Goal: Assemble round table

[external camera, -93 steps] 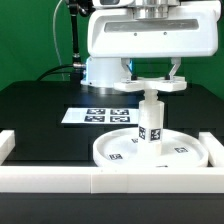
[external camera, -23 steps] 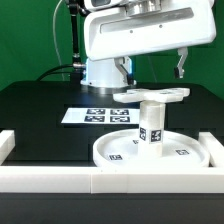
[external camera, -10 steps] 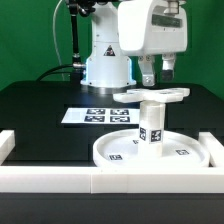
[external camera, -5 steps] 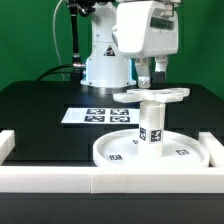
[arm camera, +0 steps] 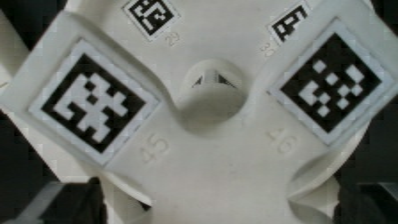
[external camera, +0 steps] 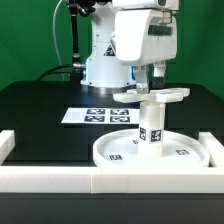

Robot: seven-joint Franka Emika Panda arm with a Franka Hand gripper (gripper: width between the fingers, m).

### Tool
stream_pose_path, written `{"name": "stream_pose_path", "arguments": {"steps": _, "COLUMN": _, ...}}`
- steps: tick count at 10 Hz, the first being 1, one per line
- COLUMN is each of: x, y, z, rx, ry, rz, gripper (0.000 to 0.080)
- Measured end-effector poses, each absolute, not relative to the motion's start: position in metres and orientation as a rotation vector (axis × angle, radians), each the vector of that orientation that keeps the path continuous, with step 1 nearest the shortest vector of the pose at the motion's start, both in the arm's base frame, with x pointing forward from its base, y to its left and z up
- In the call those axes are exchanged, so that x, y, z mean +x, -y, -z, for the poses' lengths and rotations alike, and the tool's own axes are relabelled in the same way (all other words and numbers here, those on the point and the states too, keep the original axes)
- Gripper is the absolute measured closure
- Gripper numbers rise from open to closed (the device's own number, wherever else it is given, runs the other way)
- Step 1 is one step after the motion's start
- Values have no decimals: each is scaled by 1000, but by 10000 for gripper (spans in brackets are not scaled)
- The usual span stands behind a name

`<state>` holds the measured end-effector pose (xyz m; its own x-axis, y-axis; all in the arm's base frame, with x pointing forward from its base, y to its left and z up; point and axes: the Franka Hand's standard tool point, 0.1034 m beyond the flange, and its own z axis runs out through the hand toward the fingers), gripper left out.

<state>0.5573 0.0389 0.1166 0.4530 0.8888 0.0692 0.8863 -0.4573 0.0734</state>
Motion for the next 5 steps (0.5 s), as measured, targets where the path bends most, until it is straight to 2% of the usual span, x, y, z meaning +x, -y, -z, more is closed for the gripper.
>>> {"name": "stream_pose_path", "arguments": {"steps": 5, "x": 560, "y": -39, "z": -108, "rx": 2659, "ry": -1619, "rz": -135, "gripper": 150}}
